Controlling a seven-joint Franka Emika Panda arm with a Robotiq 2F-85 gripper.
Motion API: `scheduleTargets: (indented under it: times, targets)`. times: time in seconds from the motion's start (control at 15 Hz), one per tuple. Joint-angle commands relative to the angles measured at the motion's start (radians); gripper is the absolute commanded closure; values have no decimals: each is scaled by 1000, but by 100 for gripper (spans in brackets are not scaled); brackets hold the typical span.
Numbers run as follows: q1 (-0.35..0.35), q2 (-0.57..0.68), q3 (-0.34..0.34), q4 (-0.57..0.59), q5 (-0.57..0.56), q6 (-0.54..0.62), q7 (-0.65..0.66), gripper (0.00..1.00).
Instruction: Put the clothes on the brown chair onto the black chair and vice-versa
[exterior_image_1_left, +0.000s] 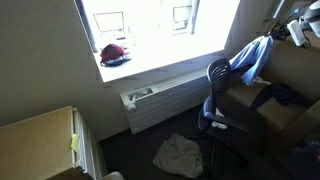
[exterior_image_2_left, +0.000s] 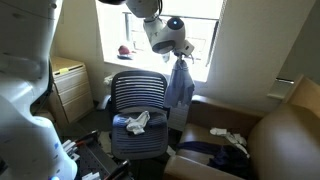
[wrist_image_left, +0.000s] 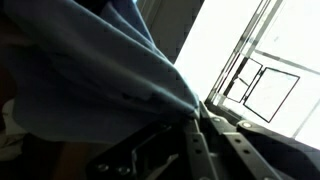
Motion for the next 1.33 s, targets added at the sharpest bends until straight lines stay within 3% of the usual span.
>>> scheduleTargets:
  times: [0.0, 0.27, 0.33, 0.4, 0.47, 1.0, 1.07, 1.13, 1.27]
  targets:
    - [-75, 32, 190, -33, 72, -64, -5, 98]
    - [-102, 41, 339, -1, 200, -205, -6, 98]
    - [-100, 34, 339, 18, 245, -263, 3, 98]
    - [-76, 6, 298, 27, 286, -298, 26, 98]
    - [-17, 7, 260, 20, 303, -232, -41, 93]
    - [-10, -20, 229, 39, 355, -301, -35, 93]
    - [-10, -20, 229, 39, 355, -301, -35, 68]
    - [-6, -19, 220, 36, 384, -322, -34, 68]
    - [50, -72, 128, 10, 434, -411, -14, 56]
